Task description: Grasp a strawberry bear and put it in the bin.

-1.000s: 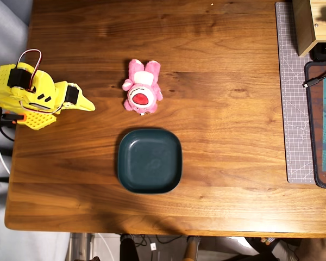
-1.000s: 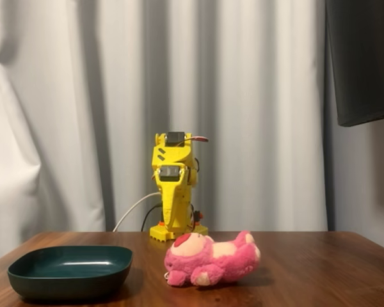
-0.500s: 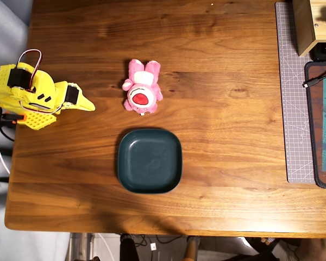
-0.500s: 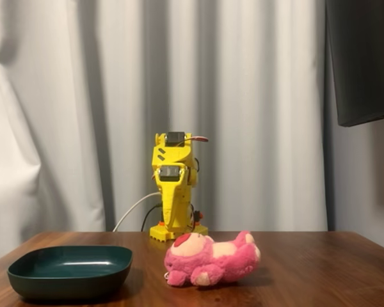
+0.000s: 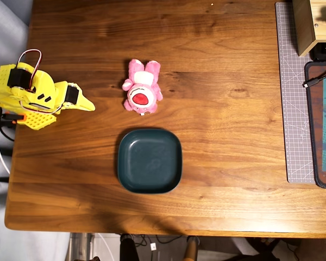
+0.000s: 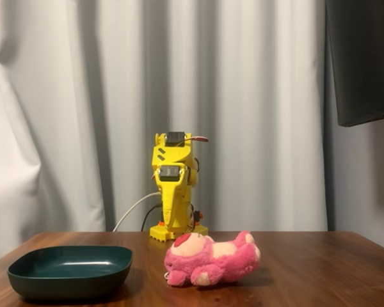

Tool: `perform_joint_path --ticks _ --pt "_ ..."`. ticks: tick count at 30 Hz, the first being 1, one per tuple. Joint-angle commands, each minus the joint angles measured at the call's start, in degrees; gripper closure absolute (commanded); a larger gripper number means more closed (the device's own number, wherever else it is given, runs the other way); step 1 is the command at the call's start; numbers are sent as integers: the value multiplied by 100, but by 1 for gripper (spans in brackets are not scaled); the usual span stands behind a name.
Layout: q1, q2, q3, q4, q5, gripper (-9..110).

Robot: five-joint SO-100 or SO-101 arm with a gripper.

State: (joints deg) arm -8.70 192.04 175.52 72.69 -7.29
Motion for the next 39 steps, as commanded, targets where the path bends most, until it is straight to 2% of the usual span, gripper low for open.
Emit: perform_joint_path --ticks 1,24,31,33,36,39 --pt "53 176 -26 -70 53 101" --pt "167 176 -18 -79 0 102" --pt "598 70 -202 -343 -114 102" --pt "642 -993 -826 -633 -105 102" --pt "536 -3937 -2874 -747 -26 102" --pt "404 -5335 -4570 -686 -18 102"
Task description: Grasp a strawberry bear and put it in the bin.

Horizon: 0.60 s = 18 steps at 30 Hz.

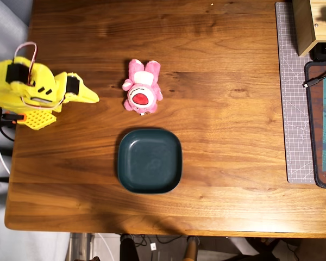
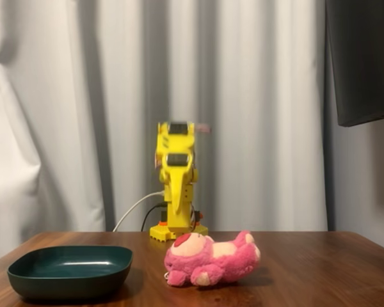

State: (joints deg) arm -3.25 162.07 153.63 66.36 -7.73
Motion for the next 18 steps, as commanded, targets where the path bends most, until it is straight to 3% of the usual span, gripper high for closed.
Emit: perform_joint_path --ticks 1,4,8,18 --pt "-132 -2610 -2892 97 26 102" --pt "-18 -3419 -4298 782 35 102" --pt "123 -3937 -4790 782 35 101" --pt "826 -4210 -4184 624 35 65"
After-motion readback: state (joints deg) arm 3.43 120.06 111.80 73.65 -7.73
